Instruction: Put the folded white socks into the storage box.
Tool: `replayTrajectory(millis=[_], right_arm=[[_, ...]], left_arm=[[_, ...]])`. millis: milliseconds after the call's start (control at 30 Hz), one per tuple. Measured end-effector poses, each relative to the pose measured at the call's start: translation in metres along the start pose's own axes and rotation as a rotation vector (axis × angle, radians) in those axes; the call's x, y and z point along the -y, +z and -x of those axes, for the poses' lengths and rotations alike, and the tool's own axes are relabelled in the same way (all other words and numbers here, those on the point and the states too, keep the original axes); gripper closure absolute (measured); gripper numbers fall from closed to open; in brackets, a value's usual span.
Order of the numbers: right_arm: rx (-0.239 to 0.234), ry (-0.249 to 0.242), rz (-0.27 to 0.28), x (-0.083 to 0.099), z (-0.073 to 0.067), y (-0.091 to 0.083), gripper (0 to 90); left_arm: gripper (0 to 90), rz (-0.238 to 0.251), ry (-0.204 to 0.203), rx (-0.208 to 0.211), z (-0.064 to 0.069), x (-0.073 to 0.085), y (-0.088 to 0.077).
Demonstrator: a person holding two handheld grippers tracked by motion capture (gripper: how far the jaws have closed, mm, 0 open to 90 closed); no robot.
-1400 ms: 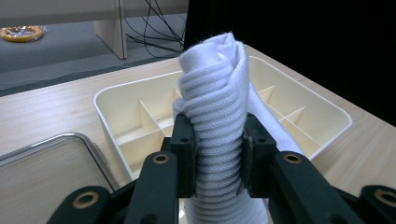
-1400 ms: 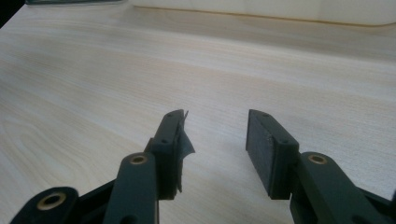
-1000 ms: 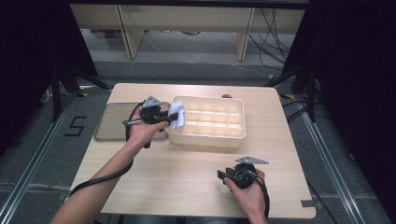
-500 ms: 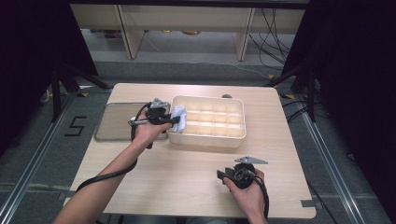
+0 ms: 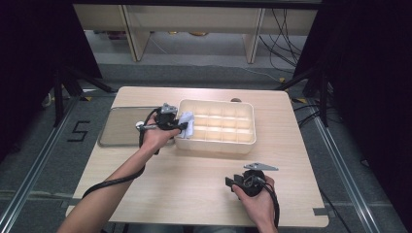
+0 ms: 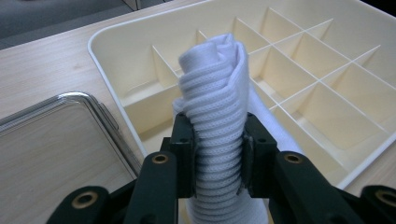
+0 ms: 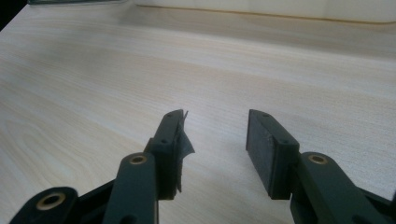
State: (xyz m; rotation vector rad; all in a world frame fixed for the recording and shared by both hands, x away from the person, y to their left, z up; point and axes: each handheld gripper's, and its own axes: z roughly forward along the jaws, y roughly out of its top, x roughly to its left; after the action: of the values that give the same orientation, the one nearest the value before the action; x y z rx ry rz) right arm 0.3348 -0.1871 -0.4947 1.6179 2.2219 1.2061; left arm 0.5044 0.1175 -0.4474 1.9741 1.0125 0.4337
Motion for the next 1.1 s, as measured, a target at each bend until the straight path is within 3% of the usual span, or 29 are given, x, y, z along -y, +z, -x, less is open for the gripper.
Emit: replayTrajectory(millis=[333, 733, 1100], right_arm=[[0.000, 0.002, 0.001, 0.0000, -0.0001, 0.0000, 57.5], [-0.013, 0.006, 0.003, 0.0001, 0.0010, 0.0005, 57.5], [-0.012, 0.006, 0.002, 0.0000, 0.0009, 0.0007, 57.4]], left_arm=[[69.8, -0.053, 0.056, -0.032, 0.0025, 0.0005, 0.0010], [69.3, -0.103, 0.081, -0.032, 0.0022, 0.0009, 0.0028], [69.7, -0.140, 0.079, -0.029, 0.0024, 0.0005, 0.0042]])
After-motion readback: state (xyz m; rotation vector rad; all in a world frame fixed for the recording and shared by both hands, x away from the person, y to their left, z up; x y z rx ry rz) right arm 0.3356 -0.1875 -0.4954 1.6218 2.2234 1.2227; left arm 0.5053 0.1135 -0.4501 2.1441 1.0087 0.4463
